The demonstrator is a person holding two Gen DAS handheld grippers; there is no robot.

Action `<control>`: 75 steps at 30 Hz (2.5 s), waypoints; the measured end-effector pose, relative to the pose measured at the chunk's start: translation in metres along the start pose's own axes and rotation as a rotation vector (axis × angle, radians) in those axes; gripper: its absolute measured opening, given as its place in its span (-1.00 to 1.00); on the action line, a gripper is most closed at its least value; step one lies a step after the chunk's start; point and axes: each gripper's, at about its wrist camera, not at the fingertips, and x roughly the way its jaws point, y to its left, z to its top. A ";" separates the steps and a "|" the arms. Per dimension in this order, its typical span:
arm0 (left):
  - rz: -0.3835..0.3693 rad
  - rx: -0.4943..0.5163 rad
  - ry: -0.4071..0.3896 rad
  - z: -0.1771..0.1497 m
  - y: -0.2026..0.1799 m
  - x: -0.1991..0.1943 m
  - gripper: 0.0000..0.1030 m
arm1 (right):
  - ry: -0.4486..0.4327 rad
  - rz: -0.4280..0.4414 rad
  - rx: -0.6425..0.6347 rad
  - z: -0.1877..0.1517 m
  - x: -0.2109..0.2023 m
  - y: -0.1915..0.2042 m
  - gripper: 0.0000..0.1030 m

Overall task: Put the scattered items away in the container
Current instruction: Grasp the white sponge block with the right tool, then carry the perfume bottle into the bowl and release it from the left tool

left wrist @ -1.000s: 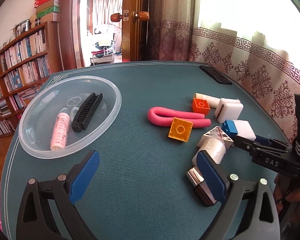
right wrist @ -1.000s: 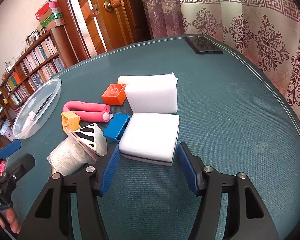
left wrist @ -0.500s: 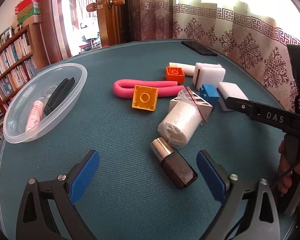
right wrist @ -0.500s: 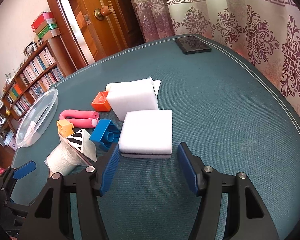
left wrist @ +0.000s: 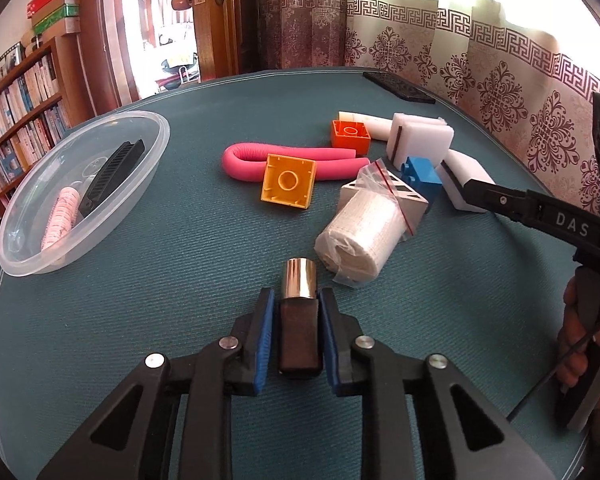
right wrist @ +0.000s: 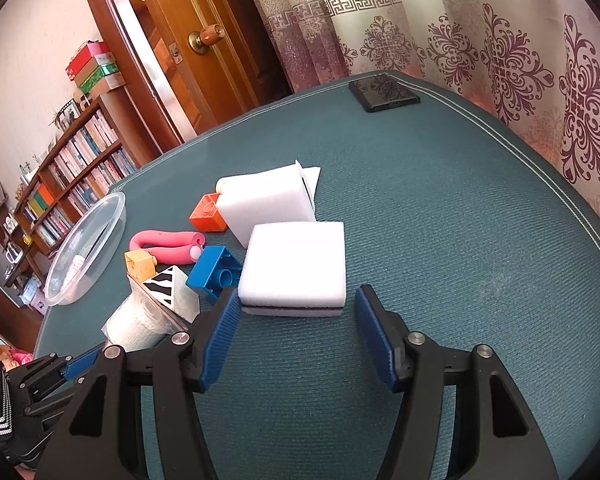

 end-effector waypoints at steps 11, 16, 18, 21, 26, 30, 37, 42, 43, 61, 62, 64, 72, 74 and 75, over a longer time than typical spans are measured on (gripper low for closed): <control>-0.018 -0.031 -0.009 -0.001 0.005 0.000 -0.57 | 0.014 -0.036 -0.038 0.005 0.005 0.012 0.22; -0.031 -0.045 -0.011 -0.001 0.007 0.001 -0.57 | 0.032 -0.071 -0.062 0.009 0.015 0.022 0.26; -0.032 -0.045 -0.011 -0.001 0.008 0.000 -0.57 | 0.036 -0.084 -0.077 0.010 0.020 0.025 0.33; -0.038 -0.051 -0.013 -0.001 0.009 0.000 -0.57 | 0.051 -0.099 -0.079 0.009 0.024 0.024 0.33; -0.039 -0.053 -0.015 -0.001 0.009 0.000 -0.56 | 0.044 -0.121 -0.081 0.008 0.023 0.023 0.10; -0.039 -0.061 -0.025 -0.001 0.010 -0.002 -0.57 | 0.032 -0.116 -0.072 0.007 0.018 0.020 0.08; -0.046 -0.097 -0.049 -0.001 0.017 -0.008 -0.57 | -0.024 -0.111 -0.053 0.007 0.004 0.017 0.08; -0.042 -0.121 -0.061 0.000 0.023 -0.011 -0.57 | -0.050 -0.118 -0.061 0.006 -0.003 0.020 0.08; -0.038 -0.124 -0.063 0.000 0.024 -0.012 -0.57 | -0.055 -0.119 -0.060 0.006 -0.005 0.021 0.08; 0.112 -0.269 -0.166 0.009 0.104 -0.041 -0.57 | -0.117 -0.082 -0.089 0.011 -0.026 0.048 0.08; 0.118 -0.278 -0.169 0.008 0.108 -0.042 -0.57 | -0.119 -0.079 -0.093 0.012 -0.027 0.051 0.08; 0.133 -0.296 -0.176 0.008 0.116 -0.044 -0.57 | -0.126 -0.074 -0.101 0.013 -0.028 0.055 0.08; 0.193 -0.324 -0.231 0.019 0.146 -0.056 -0.57 | -0.143 -0.042 -0.146 0.018 -0.030 0.078 0.08; 0.207 -0.329 -0.240 0.023 0.154 -0.058 -0.57 | -0.137 -0.033 -0.158 0.018 -0.028 0.084 0.08; 0.213 -0.333 -0.244 0.024 0.158 -0.058 -0.57 | -0.134 -0.029 -0.164 0.017 -0.027 0.088 0.08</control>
